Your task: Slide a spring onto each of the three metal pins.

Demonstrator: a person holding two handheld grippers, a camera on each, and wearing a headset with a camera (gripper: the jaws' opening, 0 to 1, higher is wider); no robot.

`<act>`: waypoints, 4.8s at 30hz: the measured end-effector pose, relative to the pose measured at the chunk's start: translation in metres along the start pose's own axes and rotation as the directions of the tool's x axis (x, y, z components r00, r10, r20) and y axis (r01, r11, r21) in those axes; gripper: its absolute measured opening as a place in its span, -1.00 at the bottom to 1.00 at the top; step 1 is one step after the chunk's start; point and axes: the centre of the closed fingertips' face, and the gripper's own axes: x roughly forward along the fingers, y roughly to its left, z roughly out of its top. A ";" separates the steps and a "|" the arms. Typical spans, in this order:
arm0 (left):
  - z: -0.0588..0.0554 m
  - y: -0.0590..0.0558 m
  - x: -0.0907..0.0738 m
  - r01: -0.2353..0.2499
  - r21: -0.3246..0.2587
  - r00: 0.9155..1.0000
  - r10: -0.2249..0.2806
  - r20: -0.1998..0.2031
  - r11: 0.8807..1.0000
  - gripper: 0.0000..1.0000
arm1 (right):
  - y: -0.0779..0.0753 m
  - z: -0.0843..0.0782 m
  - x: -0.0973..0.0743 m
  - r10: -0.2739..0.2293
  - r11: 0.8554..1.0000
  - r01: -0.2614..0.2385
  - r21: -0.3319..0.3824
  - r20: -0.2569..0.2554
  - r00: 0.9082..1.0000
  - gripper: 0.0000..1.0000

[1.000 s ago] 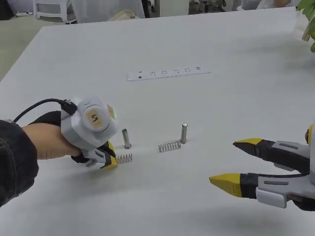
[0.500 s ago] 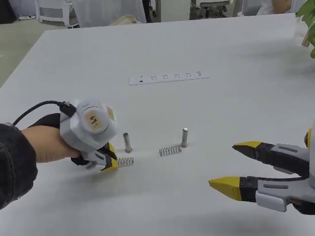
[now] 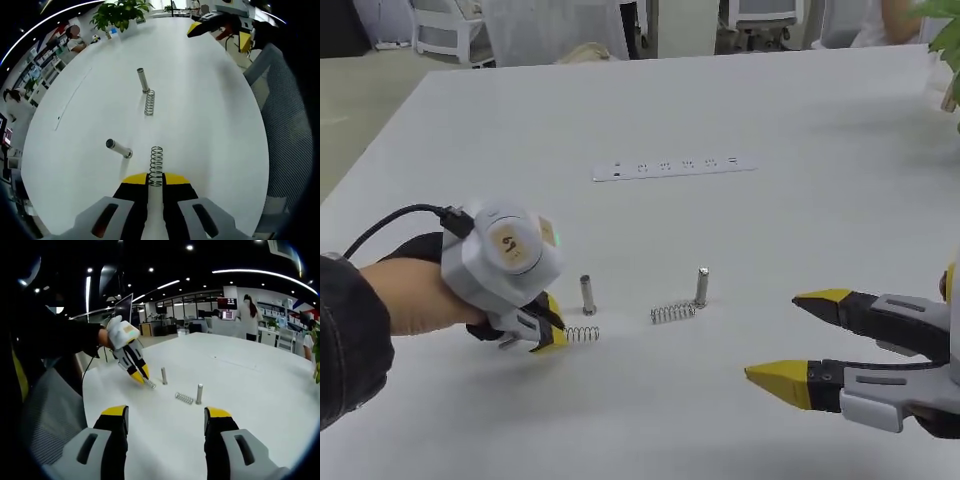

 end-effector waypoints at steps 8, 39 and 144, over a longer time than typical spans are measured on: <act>0.020 -0.014 -0.021 -0.009 -0.002 0.997 0.009 0.076 1.000 -0.95 | 0.007 0.009 0.001 0.015 1.000 -0.014 -0.019 0.010 1.000 0.17; 0.045 -0.057 -0.091 -0.081 -0.043 0.948 0.090 0.307 0.996 -0.96 | 0.069 0.051 0.035 0.251 0.952 -0.255 -0.171 -0.043 0.967 -0.03; 0.088 -0.106 -0.132 -0.082 -0.039 0.826 0.089 0.556 0.996 -0.95 | 0.147 0.067 0.046 0.550 0.770 -0.604 -0.206 -0.268 0.791 -0.83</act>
